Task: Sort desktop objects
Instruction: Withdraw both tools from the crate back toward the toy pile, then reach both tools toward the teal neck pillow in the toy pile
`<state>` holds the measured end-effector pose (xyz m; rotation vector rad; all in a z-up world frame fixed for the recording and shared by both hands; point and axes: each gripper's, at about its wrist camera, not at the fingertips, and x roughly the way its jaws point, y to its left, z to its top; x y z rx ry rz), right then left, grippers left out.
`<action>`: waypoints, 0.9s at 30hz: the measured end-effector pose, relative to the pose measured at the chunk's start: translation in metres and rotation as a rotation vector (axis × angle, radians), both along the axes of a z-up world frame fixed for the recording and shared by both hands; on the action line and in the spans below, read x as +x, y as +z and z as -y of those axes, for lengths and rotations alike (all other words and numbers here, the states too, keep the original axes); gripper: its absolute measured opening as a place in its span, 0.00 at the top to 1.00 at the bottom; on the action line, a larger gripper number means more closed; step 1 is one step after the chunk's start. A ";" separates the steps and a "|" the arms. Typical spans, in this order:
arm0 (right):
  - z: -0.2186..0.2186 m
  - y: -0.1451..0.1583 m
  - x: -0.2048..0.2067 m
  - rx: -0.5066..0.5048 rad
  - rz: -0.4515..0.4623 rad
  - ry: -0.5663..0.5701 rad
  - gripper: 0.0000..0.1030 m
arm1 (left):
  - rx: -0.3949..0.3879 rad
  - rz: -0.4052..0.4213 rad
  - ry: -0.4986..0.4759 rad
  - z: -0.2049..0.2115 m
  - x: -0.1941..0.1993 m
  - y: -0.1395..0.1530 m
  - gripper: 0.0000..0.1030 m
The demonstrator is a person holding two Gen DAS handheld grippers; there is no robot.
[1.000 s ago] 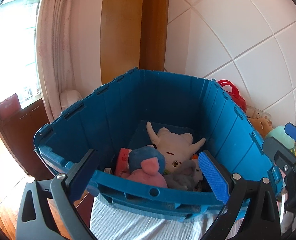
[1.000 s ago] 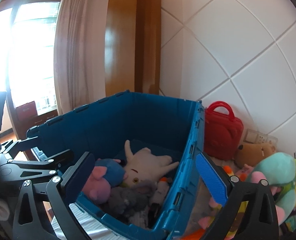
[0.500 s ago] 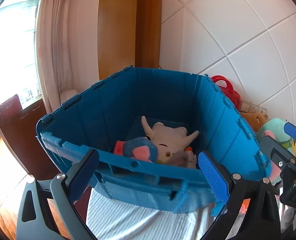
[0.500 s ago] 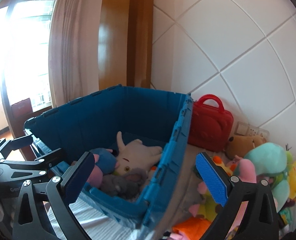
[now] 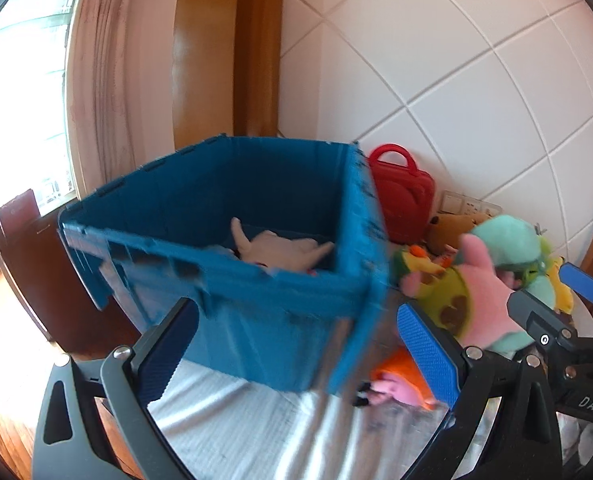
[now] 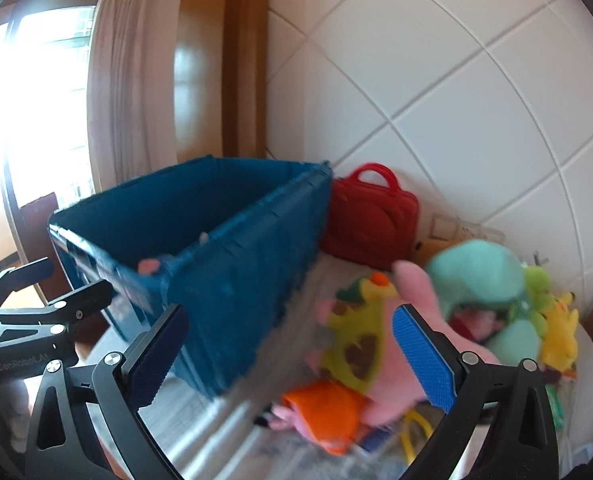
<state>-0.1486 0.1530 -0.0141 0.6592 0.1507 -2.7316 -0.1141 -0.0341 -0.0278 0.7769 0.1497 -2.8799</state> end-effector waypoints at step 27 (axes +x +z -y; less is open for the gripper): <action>-0.160 -0.045 0.037 -0.024 0.135 -0.277 0.00 | -0.018 0.116 -0.279 -0.142 -0.017 -0.048 0.02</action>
